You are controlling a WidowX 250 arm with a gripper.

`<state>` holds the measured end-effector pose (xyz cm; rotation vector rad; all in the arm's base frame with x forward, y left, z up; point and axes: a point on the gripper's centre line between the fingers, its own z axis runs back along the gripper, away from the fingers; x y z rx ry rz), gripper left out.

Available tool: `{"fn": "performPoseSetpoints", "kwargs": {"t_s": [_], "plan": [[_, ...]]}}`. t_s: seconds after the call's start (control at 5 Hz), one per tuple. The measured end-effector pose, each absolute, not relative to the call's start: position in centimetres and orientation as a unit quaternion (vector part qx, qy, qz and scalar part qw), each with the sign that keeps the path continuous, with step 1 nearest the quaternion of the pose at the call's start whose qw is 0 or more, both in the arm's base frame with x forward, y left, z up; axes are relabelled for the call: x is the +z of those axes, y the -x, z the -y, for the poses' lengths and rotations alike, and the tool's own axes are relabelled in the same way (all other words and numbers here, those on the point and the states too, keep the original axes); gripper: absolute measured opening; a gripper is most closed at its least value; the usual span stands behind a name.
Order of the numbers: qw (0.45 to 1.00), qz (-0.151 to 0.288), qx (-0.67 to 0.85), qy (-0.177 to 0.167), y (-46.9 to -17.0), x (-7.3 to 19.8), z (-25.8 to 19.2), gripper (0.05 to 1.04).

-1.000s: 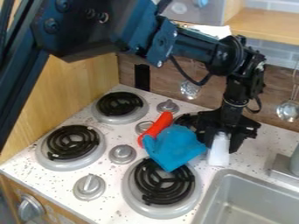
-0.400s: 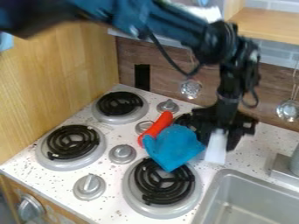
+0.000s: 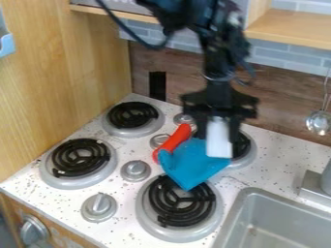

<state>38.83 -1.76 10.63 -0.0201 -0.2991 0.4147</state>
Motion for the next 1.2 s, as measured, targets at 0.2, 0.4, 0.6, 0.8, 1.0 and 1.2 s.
{"fn": "performPoseSetpoints", "kwargs": {"t_s": [0.2,0.4,0.6,0.8,1.0,1.2], "plan": [[0.962,0.152,0.228,0.011,-36.8,11.2,-0.9,0.653],[0.956,0.156,0.249,-0.006,-35.1,11.1,-4.1,0.653],[0.949,0.159,0.271,-0.017,-33.4,10.9,-7.4,0.653],[0.945,0.152,0.289,-0.033,-32.3,10.2,-10.0,0.653],[0.941,0.154,0.297,-0.056,-31.5,9.9,-12.1,0.653],[0.942,0.132,0.300,-0.066,-30.7,8.4,-13.2,0.653]]}}
